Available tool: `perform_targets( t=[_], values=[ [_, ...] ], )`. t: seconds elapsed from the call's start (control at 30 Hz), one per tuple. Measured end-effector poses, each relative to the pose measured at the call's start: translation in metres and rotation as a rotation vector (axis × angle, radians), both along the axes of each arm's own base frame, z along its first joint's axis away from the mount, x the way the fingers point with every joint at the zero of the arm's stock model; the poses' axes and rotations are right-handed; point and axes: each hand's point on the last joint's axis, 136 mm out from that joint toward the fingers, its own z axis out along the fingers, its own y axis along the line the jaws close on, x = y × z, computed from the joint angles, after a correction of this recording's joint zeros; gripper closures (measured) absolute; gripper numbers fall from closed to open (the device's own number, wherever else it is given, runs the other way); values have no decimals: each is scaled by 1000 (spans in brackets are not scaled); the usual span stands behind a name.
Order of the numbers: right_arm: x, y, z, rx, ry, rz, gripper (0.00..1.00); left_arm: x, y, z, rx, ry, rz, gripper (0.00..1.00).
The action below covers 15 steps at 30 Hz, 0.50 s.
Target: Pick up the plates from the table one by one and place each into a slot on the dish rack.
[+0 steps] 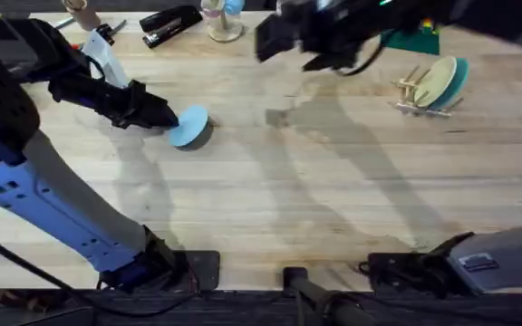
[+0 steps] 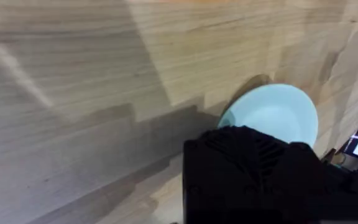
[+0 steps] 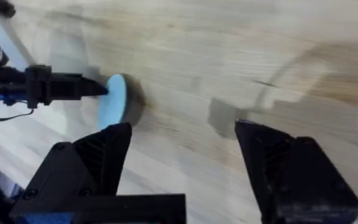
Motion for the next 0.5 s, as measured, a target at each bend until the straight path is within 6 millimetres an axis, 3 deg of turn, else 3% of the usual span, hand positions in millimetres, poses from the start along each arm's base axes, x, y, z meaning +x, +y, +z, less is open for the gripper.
perform_targets(
  t=[0.23, 0.5],
  values=[
    [-10, 61, -35, 47, 75, 24, 7, 0, 0, 0, 0, -1, 0, 960],
    [-15, 90, -53, 107, 154, -46, 7, 0, 0, 0, 1, -1, 0, 960]
  ],
)
